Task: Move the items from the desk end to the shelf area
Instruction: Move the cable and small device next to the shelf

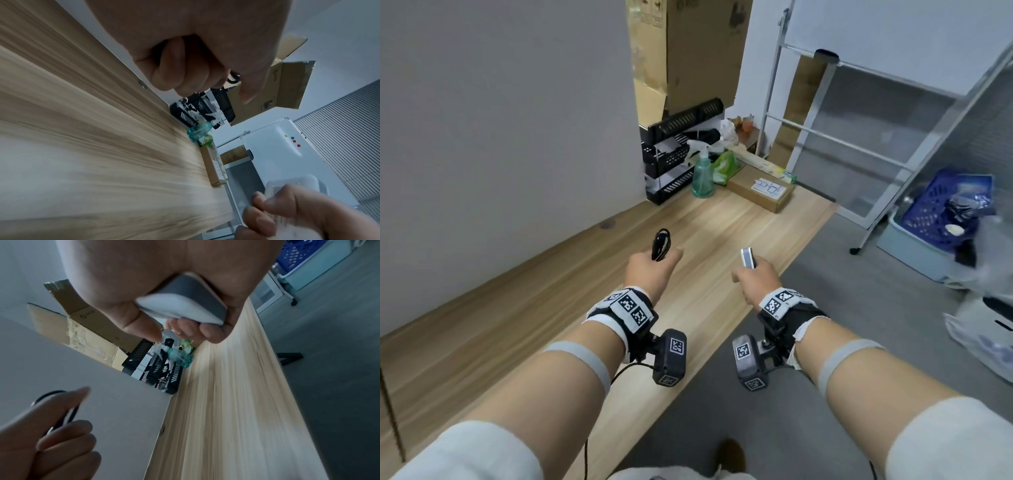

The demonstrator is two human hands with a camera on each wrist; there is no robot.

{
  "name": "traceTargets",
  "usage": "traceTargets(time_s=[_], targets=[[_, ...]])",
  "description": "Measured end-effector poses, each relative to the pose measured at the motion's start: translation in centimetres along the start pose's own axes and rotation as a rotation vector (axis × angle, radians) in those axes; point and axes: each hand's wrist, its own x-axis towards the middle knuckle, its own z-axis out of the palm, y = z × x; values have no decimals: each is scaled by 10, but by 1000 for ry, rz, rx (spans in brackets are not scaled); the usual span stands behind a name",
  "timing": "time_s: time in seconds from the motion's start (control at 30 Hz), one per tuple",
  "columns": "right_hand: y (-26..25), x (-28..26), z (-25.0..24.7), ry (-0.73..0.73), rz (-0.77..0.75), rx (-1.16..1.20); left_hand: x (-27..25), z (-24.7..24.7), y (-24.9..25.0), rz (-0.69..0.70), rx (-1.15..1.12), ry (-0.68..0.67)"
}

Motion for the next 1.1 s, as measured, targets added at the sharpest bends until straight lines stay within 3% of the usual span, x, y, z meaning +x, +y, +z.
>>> traceTargets(time_s=[0.23, 0.63, 0.8, 0.93, 1.1], targets=[[-9, 87, -46, -54, -33, -138, 71, 72, 36, -93, -23, 6], [-41, 273, -78, -140, -7, -392, 225, 192, 64, -238, -172, 30], [-39, 320, -61, -210, 39, -450, 255, 198, 62, -300, -154, 45], [-37, 351, -41, -197, -55, -703, 270, 189, 44, -394, -152, 122], [-36, 398, -16, -394, -229, -897, 270, 184, 30, -515, -179, 219]])
